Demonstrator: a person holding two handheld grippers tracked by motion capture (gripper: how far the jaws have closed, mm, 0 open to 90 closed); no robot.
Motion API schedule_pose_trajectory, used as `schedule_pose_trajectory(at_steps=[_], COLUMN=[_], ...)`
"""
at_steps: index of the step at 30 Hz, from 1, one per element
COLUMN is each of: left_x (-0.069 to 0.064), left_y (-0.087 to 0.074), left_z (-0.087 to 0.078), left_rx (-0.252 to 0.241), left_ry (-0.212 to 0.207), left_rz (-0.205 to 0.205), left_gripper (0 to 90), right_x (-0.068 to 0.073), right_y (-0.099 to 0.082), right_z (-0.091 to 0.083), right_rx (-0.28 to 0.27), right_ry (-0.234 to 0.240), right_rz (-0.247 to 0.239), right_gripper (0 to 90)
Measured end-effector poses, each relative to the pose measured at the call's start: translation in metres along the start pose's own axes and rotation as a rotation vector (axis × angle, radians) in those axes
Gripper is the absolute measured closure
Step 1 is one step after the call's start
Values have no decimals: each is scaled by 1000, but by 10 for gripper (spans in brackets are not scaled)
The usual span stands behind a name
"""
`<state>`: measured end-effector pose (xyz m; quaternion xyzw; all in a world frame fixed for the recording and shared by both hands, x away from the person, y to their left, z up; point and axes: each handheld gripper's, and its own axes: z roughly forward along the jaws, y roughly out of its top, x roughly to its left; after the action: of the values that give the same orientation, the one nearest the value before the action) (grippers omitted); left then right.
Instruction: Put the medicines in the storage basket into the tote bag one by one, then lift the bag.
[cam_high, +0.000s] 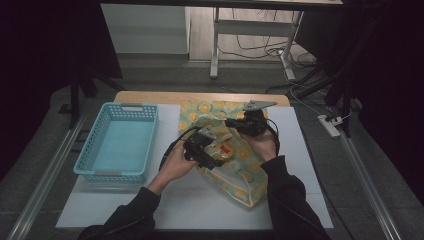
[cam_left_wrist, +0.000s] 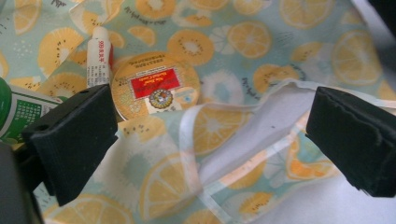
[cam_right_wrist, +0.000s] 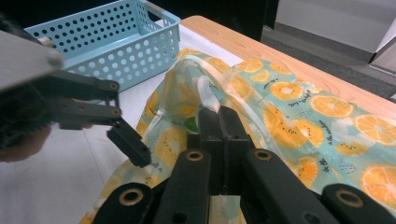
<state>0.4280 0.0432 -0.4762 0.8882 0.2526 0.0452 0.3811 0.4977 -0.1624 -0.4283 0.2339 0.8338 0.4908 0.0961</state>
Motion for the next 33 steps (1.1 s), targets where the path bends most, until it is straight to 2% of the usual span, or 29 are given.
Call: schedule_pose_trajectory(at_steps=[9, 11, 16, 19, 20, 22, 24, 27, 29, 33], left_x=[6, 6, 4, 4, 4, 2, 1, -1, -3, -7], left_y=[1, 2, 0, -3, -5, -7, -7, -8, -10, -12], left_z=[17, 22, 34, 41, 42, 40, 37, 33, 32, 31], left_rx=[14, 19, 65, 95, 113, 104, 95, 94, 103, 119], left_ry=[-15, -29, -34, -29, -16, 18, 6, 17, 19, 12], left_rz=[18, 30, 63, 76, 92, 115, 129, 148, 158, 184], left_gripper=[24, 26, 35, 83, 106, 193, 326, 460, 540, 758], right_x=[0, 0, 1, 1, 1, 1, 1, 1, 1, 1], right_y=[0, 0, 0, 0, -1, -1, -1, -1, -2, -2], right_z=[0, 0, 1, 1, 1, 2, 2, 2, 2, 3], right_rx=[1, 1, 5, 8, 10, 10, 12, 14, 14, 17], right_ry=[0, 0, 3, 4, 6, 6, 5, 5, 5, 7], right_rz=[-1, 0, -1, -2, -2, -1, 0, 1, 2, 2], right_gripper=[900, 900, 900, 900, 900, 900, 900, 900, 900, 900])
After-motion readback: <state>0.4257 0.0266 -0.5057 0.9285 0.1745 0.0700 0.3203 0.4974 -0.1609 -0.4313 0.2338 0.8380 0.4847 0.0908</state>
